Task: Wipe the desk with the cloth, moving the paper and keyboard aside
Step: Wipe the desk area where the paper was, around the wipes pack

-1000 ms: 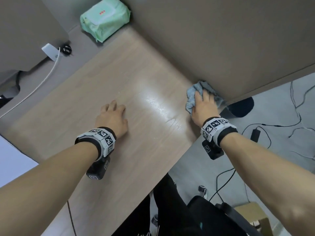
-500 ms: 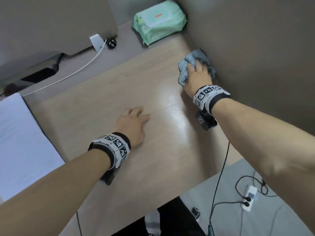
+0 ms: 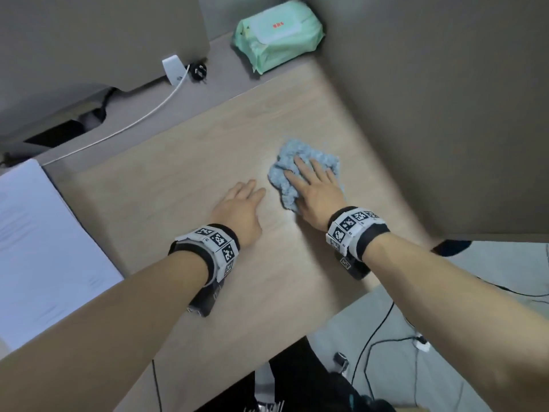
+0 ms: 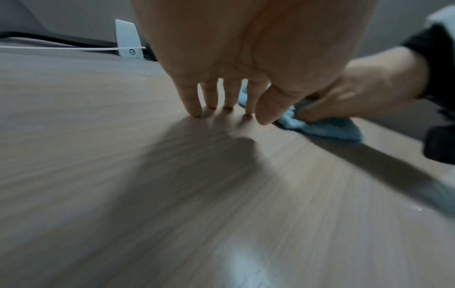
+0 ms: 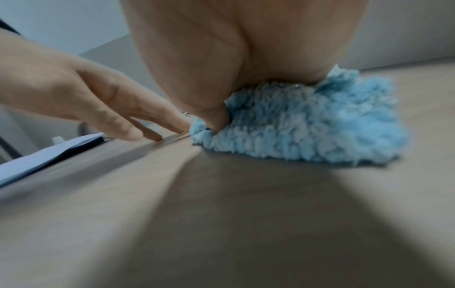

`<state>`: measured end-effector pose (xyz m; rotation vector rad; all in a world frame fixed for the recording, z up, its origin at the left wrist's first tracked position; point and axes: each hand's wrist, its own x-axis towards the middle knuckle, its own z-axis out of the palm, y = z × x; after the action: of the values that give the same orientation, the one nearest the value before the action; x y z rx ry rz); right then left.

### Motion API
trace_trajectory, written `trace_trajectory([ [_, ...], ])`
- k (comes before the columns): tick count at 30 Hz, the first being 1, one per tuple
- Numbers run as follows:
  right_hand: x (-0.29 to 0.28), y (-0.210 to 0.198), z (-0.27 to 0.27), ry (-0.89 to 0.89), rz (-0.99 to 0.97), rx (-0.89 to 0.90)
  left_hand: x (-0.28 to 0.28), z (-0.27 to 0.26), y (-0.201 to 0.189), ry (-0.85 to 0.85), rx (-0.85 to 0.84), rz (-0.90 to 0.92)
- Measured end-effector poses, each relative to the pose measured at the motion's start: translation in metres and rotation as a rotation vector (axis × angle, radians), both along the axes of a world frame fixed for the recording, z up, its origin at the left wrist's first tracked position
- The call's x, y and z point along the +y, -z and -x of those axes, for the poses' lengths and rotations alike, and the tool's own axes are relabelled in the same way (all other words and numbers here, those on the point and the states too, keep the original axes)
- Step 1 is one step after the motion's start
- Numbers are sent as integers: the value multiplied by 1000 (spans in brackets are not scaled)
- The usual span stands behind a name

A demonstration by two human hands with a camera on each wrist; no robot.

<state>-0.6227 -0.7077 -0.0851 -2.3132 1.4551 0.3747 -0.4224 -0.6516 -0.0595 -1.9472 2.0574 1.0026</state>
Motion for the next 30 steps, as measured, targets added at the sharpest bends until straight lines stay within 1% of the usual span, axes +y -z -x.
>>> trace_trajectory([
  [2, 0, -4, 24, 121, -8, 52, 0, -8, -5, -79, 76, -5],
  [4, -3, -8, 33, 226, -17, 100, 2, -20, -10, -177, 116, -35],
  [6, -3, -12, 23, 273, -33, 135, 3, -33, -16, -259, 144, -51],
  [8, -5, -16, 9, 298, -78, 164, 0, -42, -22, -306, 151, -42],
  [10, -9, -18, 2, 297, -94, 175, -8, -49, -29, -330, 137, -25],
  [12, -20, -19, 1, 276, -68, 164, -23, -52, -35, -340, 119, -5],
  [16, -53, -17, -5, 227, -21, 112, -62, -50, -38, -322, 42, 53],
  [19, -85, -12, -12, 184, -4, 92, -99, -39, -36, -322, 6, 90],
  [24, -136, -6, -16, 152, 8, 46, -174, -15, -24, -371, -18, 133],
  [27, -164, -6, -14, 145, 19, 18, -216, -6, -19, -403, -21, 220],
  [30, -188, -3, -12, 132, 39, 3, -255, -6, -14, -383, -20, 308],
])
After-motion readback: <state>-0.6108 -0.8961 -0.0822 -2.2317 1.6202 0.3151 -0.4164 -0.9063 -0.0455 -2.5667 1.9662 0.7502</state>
